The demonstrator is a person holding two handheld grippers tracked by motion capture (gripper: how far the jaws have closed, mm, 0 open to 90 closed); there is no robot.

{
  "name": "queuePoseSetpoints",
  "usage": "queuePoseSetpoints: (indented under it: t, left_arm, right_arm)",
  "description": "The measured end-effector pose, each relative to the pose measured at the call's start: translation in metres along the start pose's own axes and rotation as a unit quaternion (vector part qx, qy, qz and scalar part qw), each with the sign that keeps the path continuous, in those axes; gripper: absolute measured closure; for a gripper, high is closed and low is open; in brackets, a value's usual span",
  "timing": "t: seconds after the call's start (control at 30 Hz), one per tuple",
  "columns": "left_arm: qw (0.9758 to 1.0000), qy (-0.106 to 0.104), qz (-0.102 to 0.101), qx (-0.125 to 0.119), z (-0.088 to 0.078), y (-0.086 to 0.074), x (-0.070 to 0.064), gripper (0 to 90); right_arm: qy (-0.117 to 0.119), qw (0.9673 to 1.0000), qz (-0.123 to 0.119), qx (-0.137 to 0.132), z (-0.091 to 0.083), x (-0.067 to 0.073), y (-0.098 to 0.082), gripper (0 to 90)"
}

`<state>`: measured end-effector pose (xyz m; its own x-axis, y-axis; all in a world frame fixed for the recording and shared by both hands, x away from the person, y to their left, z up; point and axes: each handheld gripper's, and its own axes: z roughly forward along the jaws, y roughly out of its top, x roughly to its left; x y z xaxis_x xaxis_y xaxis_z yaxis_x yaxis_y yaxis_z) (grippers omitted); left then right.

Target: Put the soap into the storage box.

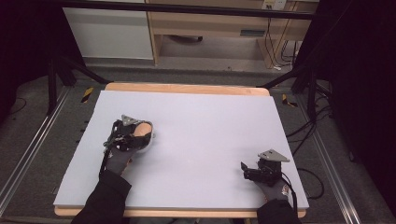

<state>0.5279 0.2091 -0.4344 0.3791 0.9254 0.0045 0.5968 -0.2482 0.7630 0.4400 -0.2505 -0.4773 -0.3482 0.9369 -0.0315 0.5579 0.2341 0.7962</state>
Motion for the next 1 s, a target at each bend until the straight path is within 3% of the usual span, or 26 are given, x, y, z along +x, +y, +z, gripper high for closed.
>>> queuePoseSetpoints:
  t: [0.07,0.37,0.53,0.77,1.0]
  left_arm:
    - [0.9999,0.007,0.008,0.003,-0.001,0.0,-0.001,27.3]
    - [1.0,0.006,0.006,0.001,-0.001,0.0,0.0,26.7]
    - [0.9999,-0.007,0.005,-0.011,-0.004,0.001,-0.001,26.6]
    - [0.9989,-0.022,0.017,-0.039,-0.02,0.002,-0.006,26.3]
    - [0.9968,-0.042,0.033,-0.06,-0.044,-0.008,-0.009,25.1]
  right_arm:
    - [0.001,1.0,0.0,0.0,0.0,0.0,0.0,10.1]
    - [0.0,1.0,0.0,0.0,0.0,0.0,0.0,10.1]
    - [0.0,1.0,0.003,0.0,-0.001,0.0,0.0,10.1]
    - [-0.003,1.0,0.003,-0.001,-0.001,-0.001,0.0,9.8]
    - [-0.007,1.0,0.007,-0.001,-0.002,-0.001,0.0,9.2]
